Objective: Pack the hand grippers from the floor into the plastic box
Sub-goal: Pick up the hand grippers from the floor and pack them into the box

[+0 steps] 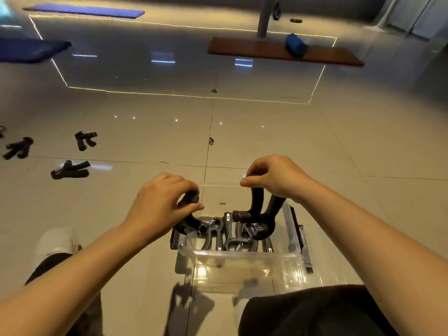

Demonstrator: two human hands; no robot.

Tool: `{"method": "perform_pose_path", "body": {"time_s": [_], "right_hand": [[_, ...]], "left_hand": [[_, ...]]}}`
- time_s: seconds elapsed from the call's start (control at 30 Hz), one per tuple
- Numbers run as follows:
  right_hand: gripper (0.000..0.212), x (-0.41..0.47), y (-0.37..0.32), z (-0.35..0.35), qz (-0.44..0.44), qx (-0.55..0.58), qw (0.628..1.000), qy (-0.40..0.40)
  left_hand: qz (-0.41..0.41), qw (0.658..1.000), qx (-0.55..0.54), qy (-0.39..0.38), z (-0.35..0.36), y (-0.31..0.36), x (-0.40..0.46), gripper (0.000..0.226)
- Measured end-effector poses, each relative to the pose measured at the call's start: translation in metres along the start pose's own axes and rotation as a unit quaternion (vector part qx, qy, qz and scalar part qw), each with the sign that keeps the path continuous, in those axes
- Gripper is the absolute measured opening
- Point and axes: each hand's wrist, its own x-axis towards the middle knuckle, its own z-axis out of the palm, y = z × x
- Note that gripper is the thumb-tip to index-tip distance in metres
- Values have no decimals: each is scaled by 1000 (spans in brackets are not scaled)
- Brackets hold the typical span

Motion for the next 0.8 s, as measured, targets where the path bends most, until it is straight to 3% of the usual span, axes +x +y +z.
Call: {"method": "perform_pose_path", "body": {"time_s": [0.13,0.33,0.47,0.6,0.8], "right_hand": [[31,8,13,-4,-13,-22,999,-31],[26,27,40,10,-45,-41,996,-66],[18,40,92,54,-22,23,999,-9],[13,52,133,84,-14,57,996,63],[18,78,162,110,-38,-26,998,31]], "left_hand": [[44,998,48,-12,-12,24,28,42],[-13,999,28,9,40,26,42,43],[-74,995,-14,57,108,15,35,42],[-56,994,10,89,161,-6,24,38],[-81,992,26,88,211,-33,3,28]]}}
